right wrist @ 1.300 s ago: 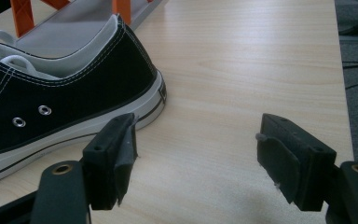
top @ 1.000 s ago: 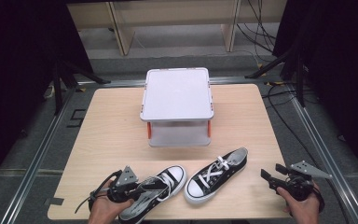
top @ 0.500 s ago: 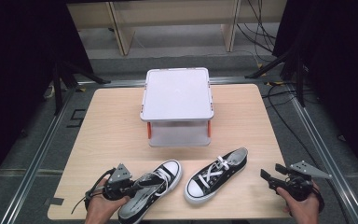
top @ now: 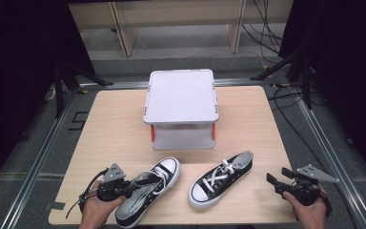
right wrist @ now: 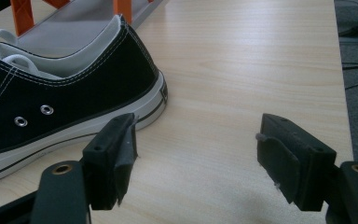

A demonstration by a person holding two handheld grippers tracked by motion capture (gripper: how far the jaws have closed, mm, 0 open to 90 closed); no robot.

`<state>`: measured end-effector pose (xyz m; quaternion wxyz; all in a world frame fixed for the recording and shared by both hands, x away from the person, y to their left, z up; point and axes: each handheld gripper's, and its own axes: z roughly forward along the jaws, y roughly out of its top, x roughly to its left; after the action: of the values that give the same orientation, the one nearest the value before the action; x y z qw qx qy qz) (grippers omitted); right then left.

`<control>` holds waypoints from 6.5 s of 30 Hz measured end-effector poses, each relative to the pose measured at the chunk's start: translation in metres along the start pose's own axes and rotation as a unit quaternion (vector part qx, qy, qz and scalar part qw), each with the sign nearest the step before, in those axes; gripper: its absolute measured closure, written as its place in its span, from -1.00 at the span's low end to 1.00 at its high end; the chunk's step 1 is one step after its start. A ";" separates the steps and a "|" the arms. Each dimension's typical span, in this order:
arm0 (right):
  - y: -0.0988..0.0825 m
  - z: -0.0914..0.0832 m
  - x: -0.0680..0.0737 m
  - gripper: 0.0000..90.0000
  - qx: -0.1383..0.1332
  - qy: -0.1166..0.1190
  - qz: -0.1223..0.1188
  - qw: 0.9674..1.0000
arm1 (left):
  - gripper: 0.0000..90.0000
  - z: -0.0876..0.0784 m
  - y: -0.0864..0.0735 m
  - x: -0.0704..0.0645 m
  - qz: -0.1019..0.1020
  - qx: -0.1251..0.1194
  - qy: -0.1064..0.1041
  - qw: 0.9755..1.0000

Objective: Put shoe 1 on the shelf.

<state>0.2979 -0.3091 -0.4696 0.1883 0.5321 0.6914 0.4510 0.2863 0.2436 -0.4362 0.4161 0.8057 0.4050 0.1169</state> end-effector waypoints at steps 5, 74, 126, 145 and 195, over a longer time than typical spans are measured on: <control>0.001 -0.001 -0.001 -0.35 0.013 -0.005 -0.003 1.000 | 0.89 -0.004 0.006 0.001 0.005 -0.003 0.001 1.000; -0.001 0.002 -0.001 -0.35 -0.006 0.012 0.007 1.000 | 0.90 0.020 0.273 0.067 -0.086 -0.025 0.127 0.988; -0.001 0.002 0.000 -0.36 -0.006 0.022 0.004 1.000 | 0.54 0.093 0.293 0.071 -0.209 -0.073 0.187 0.957; -0.001 0.002 0.000 -0.35 -0.012 0.023 0.012 1.000 | -0.02 0.031 0.287 0.067 -0.138 -0.053 0.105 0.983; 0.014 0.007 0.051 -0.46 -0.011 0.119 -0.122 0.985 | -0.64 0.010 -0.039 -0.008 -0.052 -0.034 0.039 0.997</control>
<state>0.2923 -0.2596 -0.4499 0.1647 0.3839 0.7636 0.4924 0.2642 0.2446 -0.4710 0.4324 0.7638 0.4583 0.1399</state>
